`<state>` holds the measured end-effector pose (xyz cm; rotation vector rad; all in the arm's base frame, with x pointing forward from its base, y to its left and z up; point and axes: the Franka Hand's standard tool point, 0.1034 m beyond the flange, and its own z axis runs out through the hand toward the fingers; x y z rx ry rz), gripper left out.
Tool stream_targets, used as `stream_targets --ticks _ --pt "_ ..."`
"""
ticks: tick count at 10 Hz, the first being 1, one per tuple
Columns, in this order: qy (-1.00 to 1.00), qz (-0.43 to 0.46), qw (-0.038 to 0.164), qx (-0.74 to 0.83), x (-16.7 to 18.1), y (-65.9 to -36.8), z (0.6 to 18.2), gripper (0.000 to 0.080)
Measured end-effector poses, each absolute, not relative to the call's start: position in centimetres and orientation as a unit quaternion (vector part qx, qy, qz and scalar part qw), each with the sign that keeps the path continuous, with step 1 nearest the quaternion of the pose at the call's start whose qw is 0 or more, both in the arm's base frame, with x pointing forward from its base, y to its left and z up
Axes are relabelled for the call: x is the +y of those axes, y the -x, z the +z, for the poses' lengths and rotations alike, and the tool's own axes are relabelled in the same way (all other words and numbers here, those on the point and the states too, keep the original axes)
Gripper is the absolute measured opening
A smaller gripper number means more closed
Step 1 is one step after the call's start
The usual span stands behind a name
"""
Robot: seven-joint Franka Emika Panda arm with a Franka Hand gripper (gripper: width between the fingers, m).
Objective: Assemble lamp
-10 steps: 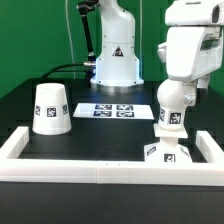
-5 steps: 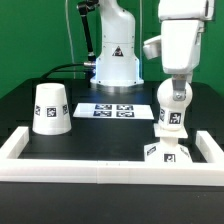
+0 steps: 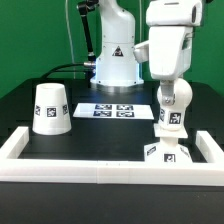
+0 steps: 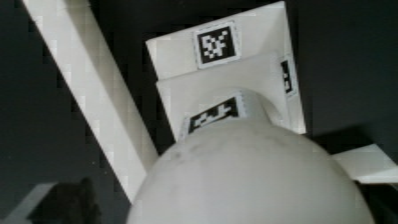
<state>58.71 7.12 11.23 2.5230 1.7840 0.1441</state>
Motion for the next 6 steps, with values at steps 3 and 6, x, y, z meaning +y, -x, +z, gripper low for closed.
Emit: stream_targets --ticks 3,6 --pt "-0.816 0.046 0.024 0.576 7.19 -58.79 11.11 0.0576" --pt "-0.822 0.047 0.023 0.567 7.17 -58.78 11.10 0.0576"
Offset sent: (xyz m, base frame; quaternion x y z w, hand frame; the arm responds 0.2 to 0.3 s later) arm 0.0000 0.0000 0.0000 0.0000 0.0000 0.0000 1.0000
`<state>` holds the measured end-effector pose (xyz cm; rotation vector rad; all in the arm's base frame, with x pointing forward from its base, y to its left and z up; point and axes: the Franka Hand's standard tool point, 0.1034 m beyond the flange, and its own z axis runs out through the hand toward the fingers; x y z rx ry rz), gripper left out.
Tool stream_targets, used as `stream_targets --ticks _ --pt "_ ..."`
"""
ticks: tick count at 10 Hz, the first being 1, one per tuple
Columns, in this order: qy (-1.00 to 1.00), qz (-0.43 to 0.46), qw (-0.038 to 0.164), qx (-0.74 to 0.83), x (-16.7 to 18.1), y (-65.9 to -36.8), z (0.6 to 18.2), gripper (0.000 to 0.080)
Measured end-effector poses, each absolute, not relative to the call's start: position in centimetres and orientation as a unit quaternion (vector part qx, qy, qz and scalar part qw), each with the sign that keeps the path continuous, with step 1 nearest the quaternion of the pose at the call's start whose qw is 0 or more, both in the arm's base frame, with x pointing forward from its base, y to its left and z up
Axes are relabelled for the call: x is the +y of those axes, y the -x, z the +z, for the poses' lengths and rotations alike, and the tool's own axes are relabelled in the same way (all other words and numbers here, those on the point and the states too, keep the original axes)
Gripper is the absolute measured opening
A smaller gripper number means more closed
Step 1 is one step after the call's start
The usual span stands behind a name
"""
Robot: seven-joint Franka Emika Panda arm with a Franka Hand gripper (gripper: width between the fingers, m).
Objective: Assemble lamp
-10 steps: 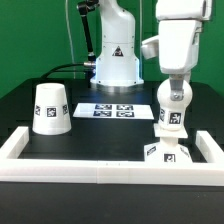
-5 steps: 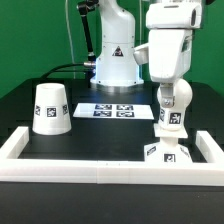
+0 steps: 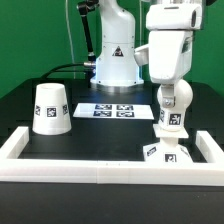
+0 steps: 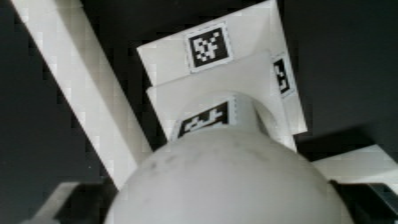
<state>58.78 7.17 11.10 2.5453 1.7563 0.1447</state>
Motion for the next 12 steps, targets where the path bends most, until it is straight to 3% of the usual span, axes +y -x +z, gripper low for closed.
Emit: stream_targets --ticks 12 --pt "-0.976 0.051 -0.005 0.210 7.65 -58.62 11.02 0.0577"
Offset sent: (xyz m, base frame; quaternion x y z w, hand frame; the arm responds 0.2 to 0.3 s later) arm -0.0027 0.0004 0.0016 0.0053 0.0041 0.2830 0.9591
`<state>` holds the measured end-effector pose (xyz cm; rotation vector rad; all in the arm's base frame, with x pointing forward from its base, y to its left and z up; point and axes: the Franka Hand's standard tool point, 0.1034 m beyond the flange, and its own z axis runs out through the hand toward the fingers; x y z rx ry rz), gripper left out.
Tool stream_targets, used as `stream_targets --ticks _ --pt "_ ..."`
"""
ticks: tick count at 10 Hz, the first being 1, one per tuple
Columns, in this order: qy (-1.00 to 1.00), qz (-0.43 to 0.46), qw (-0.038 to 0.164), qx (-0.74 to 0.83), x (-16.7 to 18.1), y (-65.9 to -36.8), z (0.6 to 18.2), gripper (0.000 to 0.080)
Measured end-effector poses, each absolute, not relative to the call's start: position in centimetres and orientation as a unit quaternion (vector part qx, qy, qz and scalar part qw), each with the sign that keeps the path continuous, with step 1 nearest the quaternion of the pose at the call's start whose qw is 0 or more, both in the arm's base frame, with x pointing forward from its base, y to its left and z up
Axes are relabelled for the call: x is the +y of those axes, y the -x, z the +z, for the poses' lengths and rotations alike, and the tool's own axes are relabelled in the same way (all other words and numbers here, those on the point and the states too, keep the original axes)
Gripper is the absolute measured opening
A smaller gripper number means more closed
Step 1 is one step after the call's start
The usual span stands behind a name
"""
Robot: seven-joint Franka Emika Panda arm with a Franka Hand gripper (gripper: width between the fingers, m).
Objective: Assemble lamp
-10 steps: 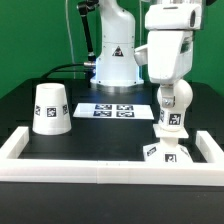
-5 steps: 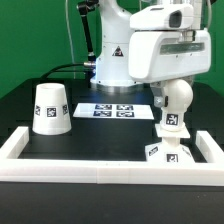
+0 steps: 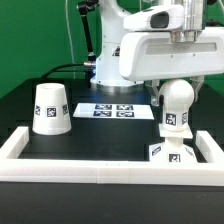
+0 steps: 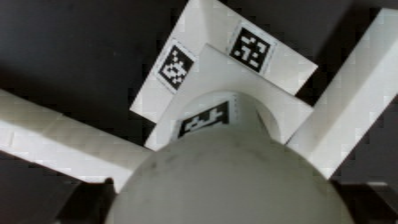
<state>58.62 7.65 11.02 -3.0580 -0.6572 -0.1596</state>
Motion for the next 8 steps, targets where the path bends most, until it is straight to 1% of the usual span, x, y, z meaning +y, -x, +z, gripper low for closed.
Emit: stream_targets --ticks 2,5,8 --pt "0.990 -0.051 0.014 -0.132 7.9 -58.6 11.0 0.0577" --pt "0.998 -0.046 0.035 0.037 9.2 -58.4 11.1 0.0577" --pt "0.985 -0.040 0.038 0.161 9.6 -58.2 11.0 0.0577"
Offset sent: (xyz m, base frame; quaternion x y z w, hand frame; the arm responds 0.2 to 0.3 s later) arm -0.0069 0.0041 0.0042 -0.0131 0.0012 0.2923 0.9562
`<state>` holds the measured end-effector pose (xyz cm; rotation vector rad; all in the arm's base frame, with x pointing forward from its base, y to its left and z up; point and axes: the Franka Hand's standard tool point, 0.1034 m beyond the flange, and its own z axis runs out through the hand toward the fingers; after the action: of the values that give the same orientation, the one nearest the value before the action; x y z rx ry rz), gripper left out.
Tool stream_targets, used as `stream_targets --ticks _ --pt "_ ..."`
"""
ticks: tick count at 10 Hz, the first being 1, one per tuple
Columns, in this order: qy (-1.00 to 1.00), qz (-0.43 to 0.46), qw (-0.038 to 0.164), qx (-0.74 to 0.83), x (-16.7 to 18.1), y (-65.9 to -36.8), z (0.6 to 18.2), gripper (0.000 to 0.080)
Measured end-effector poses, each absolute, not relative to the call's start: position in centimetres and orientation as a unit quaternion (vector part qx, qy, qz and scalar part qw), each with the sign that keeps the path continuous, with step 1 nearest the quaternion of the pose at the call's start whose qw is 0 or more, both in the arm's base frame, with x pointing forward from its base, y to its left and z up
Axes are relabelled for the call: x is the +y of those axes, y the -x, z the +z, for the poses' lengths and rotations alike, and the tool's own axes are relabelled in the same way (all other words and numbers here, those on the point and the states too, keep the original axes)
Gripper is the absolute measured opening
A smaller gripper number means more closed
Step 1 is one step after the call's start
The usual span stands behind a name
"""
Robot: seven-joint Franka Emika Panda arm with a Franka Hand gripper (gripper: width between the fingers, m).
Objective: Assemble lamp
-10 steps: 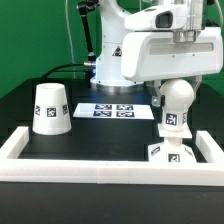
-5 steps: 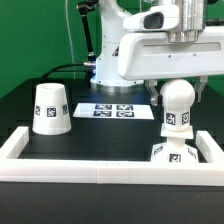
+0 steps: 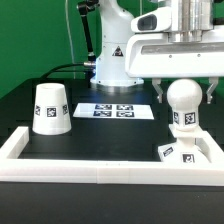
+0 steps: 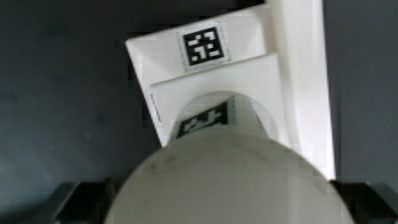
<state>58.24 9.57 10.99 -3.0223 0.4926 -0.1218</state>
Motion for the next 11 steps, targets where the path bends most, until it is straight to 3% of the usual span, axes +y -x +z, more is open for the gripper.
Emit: stream_targets --ticks 7,11 --pt "0.861 0.018 0.058 0.504 10.6 -58.2 11.0 0.0577" --pt "0.803 0.032 0.068 0.591 11.0 -58.3 10.9 0.0577"
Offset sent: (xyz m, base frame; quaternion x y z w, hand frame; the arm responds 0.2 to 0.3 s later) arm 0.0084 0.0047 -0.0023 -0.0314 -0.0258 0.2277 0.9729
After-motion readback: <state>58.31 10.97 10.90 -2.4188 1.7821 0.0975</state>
